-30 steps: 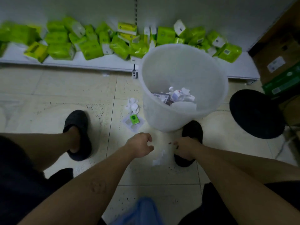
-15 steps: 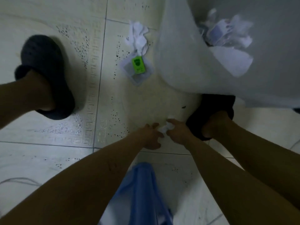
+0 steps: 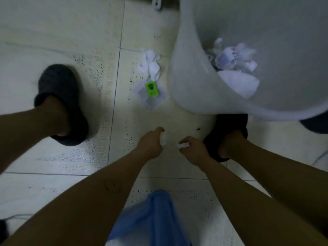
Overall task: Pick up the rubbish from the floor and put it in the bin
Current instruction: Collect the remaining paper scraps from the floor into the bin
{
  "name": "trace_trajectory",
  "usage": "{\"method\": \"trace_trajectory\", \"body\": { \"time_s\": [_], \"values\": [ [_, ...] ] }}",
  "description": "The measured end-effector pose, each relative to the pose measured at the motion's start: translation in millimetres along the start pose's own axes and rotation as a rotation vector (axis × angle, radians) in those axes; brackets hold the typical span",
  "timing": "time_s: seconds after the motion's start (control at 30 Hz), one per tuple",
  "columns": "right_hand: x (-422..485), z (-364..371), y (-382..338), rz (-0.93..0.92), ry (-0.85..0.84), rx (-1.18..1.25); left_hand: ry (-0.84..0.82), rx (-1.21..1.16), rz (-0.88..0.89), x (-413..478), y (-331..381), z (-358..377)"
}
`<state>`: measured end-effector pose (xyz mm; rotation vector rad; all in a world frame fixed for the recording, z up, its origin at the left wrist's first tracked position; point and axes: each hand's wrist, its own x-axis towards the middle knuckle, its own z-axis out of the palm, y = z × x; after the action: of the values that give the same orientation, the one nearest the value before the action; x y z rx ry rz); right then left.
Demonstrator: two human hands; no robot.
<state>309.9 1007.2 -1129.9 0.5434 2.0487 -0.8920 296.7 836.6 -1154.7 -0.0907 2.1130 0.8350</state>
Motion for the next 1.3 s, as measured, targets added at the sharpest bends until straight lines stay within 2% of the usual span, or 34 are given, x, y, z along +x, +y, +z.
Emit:
{"method": "trace_trajectory", "body": {
  "time_s": [0.1,0.23,0.37,0.53,0.67,0.73,0.87,0.9,1.0,1.03,1.17,1.3],
  "values": [
    [-22.9,-17.6,-32.6,-0.121,-0.010,-0.058,0.034,0.138,0.052,-20.6,23.4,-42.7],
    [-64.9,-41.3,-81.1,-0.272,0.058,-0.160,0.083,0.238,0.122,-67.9,49.3,-99.0],
    [-112.4,-65.5,-125.7,-0.354,-0.028,-0.220,0.199,0.146,0.167,-120.8,72.3,-144.6],
    [-175.1,-103.2,-162.0,-0.521,-0.012,-0.352,0.451,0.120,0.272,-171.7,117.7,-183.4],
    [-210.1,-144.7,-171.9,-0.610,0.134,-0.595,0.566,0.080,0.367,-186.5,162.7,-196.5],
    [-216.0,-167.9,-169.4,-0.632,0.241,-0.572,0.604,0.099,0.402,-187.2,185.6,-197.8],
    [-202.4,-206.9,-144.6,-0.625,0.400,-0.353,0.655,0.144,0.438,-171.5,220.5,-190.8],
    [-196.7,-214.1,-136.6,-0.585,0.392,-0.351,0.664,0.158,0.444,-164.8,227.1,-187.5],
    [-179.1,-231.3,-126.2,-0.414,0.273,-0.561,0.636,0.221,0.394,-143.4,241.7,-178.8],
    [-176.9,-236.8,-129.6,-0.406,0.288,-0.568,0.620,0.255,0.373,-138.4,245.1,-178.1],
    [-187.9,-250.8,-148.3,-0.494,0.449,-0.441,0.598,0.413,0.381,-136.5,254.8,-184.7],
    [-202.3,-231.3,-154.5,-0.564,0.433,-0.376,0.623,0.451,0.402,-152.4,246.2,-198.7]
  ]
}}
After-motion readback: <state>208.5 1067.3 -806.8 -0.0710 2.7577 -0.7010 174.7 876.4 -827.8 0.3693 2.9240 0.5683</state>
